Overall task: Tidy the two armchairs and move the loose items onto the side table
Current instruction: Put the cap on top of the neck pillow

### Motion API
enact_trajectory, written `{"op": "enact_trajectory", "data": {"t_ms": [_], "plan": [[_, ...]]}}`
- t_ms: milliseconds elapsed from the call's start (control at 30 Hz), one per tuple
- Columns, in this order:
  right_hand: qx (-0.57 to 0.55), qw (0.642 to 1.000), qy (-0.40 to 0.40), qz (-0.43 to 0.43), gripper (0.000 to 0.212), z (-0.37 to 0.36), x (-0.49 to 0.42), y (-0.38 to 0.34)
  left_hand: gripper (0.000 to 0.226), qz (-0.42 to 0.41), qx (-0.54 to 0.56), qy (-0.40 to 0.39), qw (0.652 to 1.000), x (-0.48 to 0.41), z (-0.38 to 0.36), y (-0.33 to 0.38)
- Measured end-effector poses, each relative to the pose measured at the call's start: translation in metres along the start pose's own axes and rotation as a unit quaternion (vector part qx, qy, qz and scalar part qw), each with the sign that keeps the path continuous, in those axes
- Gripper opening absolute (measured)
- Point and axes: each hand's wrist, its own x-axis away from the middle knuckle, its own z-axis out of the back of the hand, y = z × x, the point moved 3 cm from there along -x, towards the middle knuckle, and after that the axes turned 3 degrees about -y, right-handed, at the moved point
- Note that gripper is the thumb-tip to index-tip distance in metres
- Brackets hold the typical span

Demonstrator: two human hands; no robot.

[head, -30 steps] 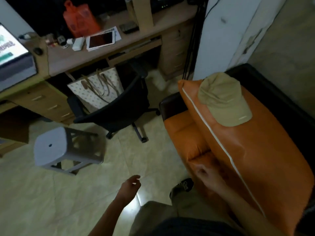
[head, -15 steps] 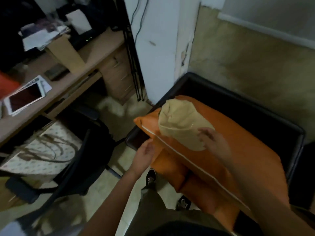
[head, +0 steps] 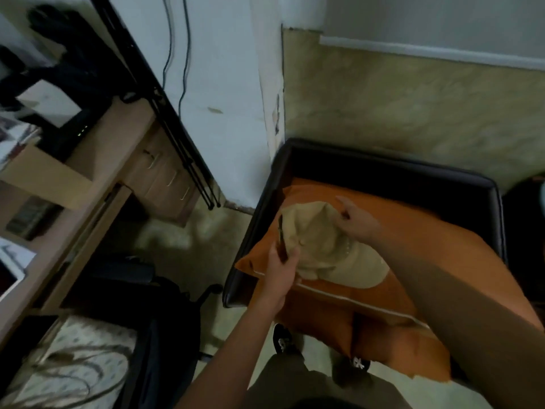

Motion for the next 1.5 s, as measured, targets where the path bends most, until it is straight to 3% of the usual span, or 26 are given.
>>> {"op": "enact_trajectory", "data": {"t_ms": [133,267,400,600,900,1000,1067,1167,1367,1500], "plan": [[-0.020,0.997,0.036,-0.071,0.078,-0.003,0.007,0.020,0.059,0.011,-0.045,-0.031,0.998,-0.011,0.001,0.004],[-0.052,0.993,0.025,-0.100,0.082,0.000,0.029,0.039,0.063,-0.035,-0.124,-0.060,0.990,-0.011,-0.004,0.017],[-0.158,0.980,0.093,-0.079,0.075,0.003,0.074,0.052,0.071,-0.081,-0.179,-0.123,0.973,-0.007,-0.016,0.036],[-0.298,0.936,0.186,-0.026,0.077,0.005,0.146,0.056,0.076,-0.108,-0.174,-0.197,0.959,-0.009,-0.041,0.047],[-0.539,0.804,0.250,-0.026,0.084,-0.010,0.253,0.096,0.082,-0.143,-0.215,-0.275,0.926,0.008,-0.107,0.037],[-0.600,0.748,0.282,-0.040,0.083,-0.022,0.291,0.120,0.083,-0.127,-0.226,-0.324,0.910,0.022,-0.143,0.025],[-0.634,0.709,0.306,-0.037,0.077,-0.026,0.316,0.137,0.084,-0.066,-0.224,-0.369,0.900,0.031,-0.169,0.013],[-0.667,0.661,0.341,-0.036,0.069,-0.029,0.352,0.169,0.094,0.021,-0.256,-0.442,0.860,0.050,-0.210,-0.011],[-0.703,0.584,0.404,-0.042,0.069,-0.034,0.435,0.252,0.104,-0.006,-0.257,-0.492,0.832,0.118,-0.308,-0.064],[-0.716,0.552,0.425,-0.044,0.066,-0.032,0.499,0.318,0.107,0.009,-0.245,-0.539,0.806,0.175,-0.376,-0.103]]}}
